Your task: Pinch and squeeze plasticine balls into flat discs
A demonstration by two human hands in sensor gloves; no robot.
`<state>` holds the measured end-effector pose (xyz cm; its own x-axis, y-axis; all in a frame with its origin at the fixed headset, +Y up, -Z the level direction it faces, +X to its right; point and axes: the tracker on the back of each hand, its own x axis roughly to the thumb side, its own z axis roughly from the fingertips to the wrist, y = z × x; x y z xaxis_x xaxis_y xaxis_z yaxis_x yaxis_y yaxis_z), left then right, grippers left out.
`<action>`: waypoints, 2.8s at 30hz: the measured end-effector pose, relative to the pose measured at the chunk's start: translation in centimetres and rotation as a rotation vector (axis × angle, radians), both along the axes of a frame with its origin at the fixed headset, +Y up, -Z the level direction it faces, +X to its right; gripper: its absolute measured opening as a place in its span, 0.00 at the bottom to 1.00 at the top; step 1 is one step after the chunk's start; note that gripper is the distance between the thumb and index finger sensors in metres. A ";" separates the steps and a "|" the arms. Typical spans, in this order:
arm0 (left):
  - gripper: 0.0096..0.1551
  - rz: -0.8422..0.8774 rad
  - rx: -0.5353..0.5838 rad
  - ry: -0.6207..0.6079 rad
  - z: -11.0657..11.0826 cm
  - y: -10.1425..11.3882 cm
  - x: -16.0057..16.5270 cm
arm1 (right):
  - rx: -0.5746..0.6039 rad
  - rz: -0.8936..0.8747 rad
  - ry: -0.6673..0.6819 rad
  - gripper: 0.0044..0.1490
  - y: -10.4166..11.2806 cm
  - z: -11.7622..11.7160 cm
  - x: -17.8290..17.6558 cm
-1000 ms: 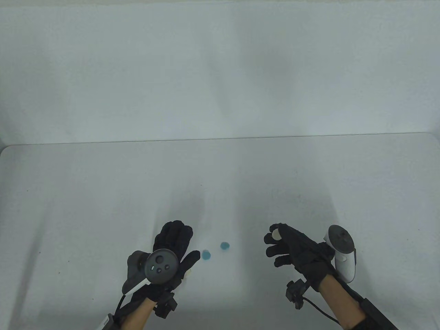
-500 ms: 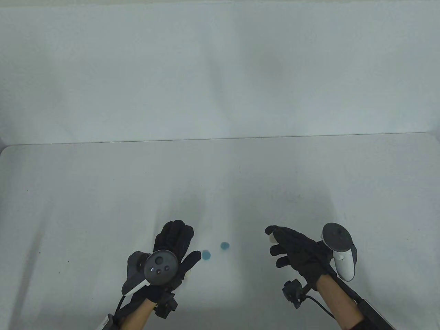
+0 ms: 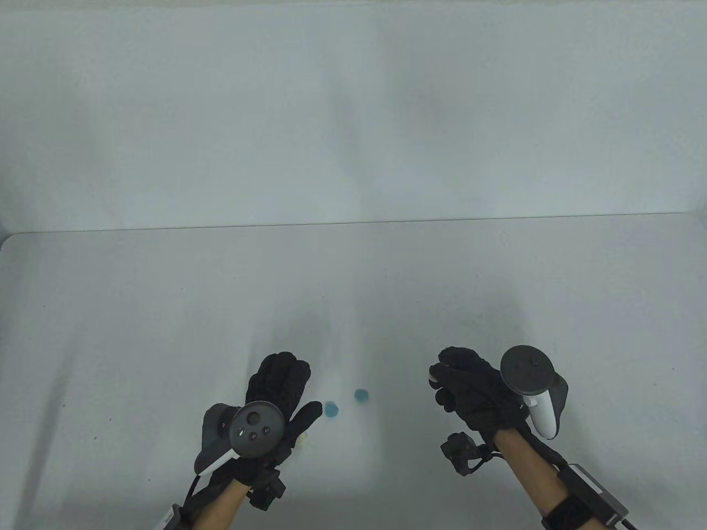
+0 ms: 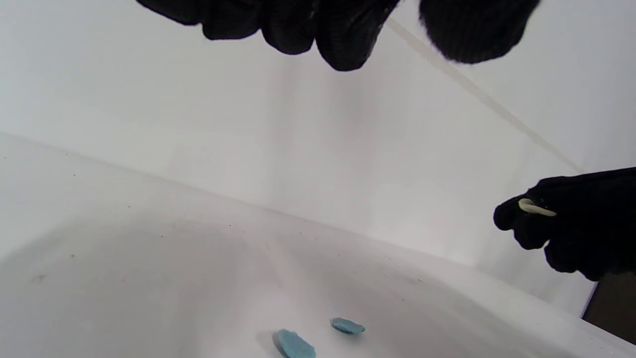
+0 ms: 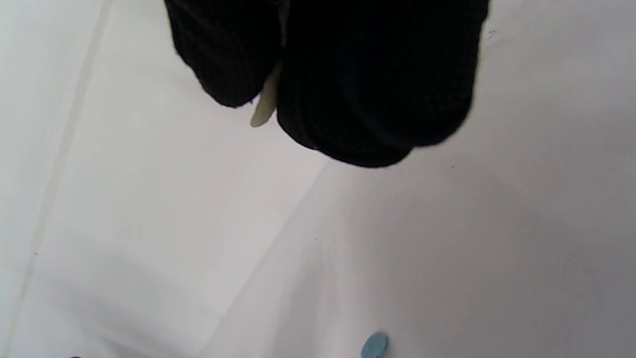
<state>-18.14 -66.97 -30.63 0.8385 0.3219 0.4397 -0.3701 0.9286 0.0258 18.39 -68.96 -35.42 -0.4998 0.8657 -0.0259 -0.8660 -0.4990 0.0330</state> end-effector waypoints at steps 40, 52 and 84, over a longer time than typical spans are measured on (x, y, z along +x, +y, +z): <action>0.44 0.010 -0.002 0.004 -0.1 0.1 -0.1 | -0.079 0.686 0.212 0.24 -5.9 -6.2 -8.7; 0.44 0.014 0.003 0.004 -0.2 0.1 -0.2 | 0.028 0.982 0.239 0.24 -6.2 -5.6 -9.9; 0.56 0.041 0.043 -0.112 1.7 1.5 1.3 | 0.379 0.630 0.359 0.57 4.5 5.1 -3.1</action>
